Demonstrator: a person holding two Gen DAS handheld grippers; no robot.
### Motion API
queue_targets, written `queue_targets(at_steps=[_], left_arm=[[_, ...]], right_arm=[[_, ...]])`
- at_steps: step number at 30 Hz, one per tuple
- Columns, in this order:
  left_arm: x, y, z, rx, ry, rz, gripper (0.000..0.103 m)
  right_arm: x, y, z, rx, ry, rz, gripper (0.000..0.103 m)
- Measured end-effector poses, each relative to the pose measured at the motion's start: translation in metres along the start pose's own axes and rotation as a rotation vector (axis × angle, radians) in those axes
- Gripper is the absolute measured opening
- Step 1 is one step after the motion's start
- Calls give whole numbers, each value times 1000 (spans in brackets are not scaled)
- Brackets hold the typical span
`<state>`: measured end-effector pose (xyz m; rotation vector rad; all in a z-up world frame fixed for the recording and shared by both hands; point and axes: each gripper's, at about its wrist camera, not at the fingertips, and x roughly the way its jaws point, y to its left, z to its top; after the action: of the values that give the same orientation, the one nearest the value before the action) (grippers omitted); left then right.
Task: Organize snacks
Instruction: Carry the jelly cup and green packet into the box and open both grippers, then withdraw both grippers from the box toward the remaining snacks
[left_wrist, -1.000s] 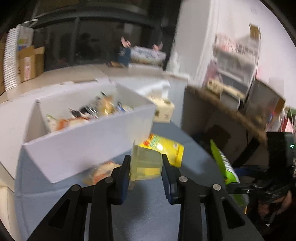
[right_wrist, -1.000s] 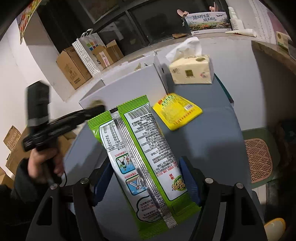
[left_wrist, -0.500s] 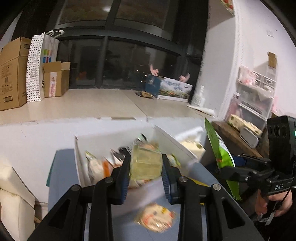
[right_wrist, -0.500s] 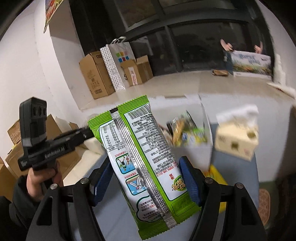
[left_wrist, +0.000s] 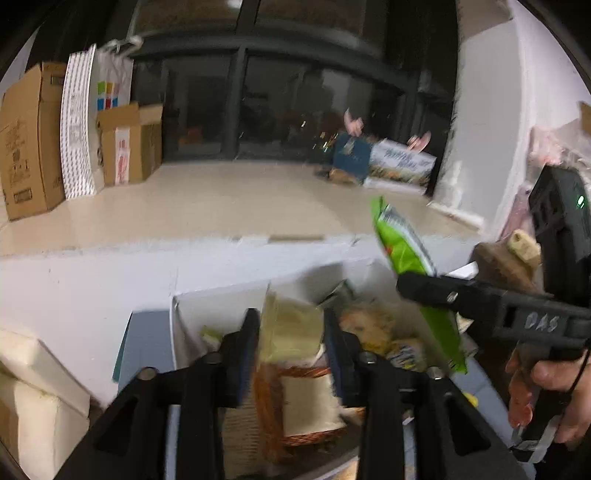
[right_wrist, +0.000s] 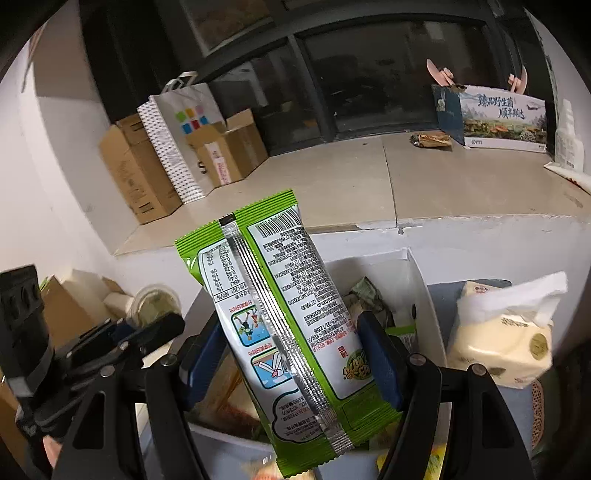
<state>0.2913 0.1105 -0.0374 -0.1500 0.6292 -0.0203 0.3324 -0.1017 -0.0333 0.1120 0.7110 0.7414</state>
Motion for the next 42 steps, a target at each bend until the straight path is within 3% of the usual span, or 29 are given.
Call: queue_targets(at_steps=[2,5,9,12,19,26,30,34,38,42], left_arm=[[9,7,-3,-30,37,14,103],[3,15,-15,-50,28,14,103],[-8,13,-29,-32,25,19,103],[-19,7,-36,-17,26,-5,103],[-58,-18,-53,10,-31,-53,103],[-98,-55,-76,76,-82,-102,103],[-115,-82,-101,144,-74,-123,103],[-121,-100,-136,213,-57,-98,103],[-120,-109,-167,194,15,-127,103],[-120,-118,-189,183,60,-135,103]], right_arm=[[17,-5,3,41,33,-5,95],[22,-15,0,74,31,-57,100],[18,-21,-11,80,58,-31,102],[1,-21,-20,66,30,-5,102],[-68,-9,-47,-39,-60,27,103],[-148,2,-98,-130,-165,55,103],[-177,-6,-137,-110,-145,29,103],[-195,-24,-173,-52,-139,-19,103],[-209,-44,-203,7,-146,-65,103],[-211,-52,-219,-22,-105,-119,103]])
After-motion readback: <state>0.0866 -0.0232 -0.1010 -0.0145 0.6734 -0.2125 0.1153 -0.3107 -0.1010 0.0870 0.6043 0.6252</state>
